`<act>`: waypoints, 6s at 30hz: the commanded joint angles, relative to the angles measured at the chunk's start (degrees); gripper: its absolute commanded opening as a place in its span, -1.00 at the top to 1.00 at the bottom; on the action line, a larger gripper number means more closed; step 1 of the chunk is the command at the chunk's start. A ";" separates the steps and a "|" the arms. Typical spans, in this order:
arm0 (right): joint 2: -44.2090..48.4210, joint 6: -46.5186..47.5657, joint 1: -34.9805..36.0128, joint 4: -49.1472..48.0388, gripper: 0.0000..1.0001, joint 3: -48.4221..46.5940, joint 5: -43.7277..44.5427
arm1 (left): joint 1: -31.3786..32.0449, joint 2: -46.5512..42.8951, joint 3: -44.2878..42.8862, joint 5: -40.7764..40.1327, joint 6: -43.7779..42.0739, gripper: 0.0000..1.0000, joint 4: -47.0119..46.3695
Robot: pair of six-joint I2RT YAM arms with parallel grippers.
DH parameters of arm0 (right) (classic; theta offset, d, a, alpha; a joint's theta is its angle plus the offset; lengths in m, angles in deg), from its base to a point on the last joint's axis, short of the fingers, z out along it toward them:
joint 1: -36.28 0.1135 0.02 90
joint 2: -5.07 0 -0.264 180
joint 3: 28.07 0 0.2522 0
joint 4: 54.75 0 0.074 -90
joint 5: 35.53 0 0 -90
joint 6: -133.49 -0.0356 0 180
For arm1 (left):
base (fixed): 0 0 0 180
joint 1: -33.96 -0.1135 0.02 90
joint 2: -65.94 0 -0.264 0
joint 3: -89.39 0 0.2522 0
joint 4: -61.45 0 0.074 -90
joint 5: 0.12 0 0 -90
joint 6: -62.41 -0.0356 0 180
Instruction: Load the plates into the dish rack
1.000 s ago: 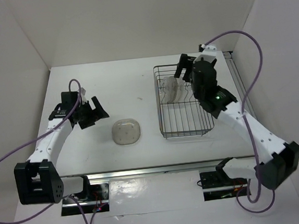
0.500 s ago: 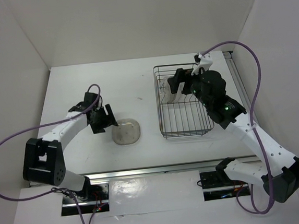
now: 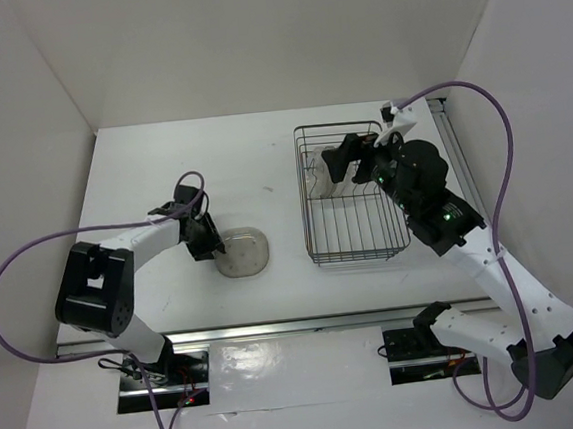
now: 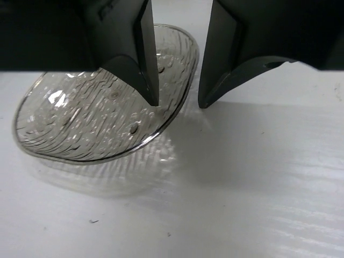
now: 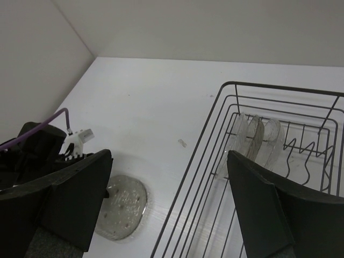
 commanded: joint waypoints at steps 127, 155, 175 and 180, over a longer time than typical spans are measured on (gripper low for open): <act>-28.78 2.19 -8.44 2.52 1.00 -6.51 50.10 | 4.18 -44.51 -4.96 -9.86 -8.07 -1.00 8.35; -37.66 1.14 -5.10 -0.47 0.52 -6.51 49.04 | 1.89 -45.03 -3.90 -5.55 -8.60 -1.00 7.30; -29.42 2.10 -4.58 -3.98 -0.76 -9.76 34.03 | 1.89 -44.51 -3.90 -6.68 -9.12 -1.00 7.30; -19.31 0.87 -4.58 5.03 -1.00 -12.74 24.98 | 1.89 -40.47 -5.83 -5.11 -11.84 -1.00 7.91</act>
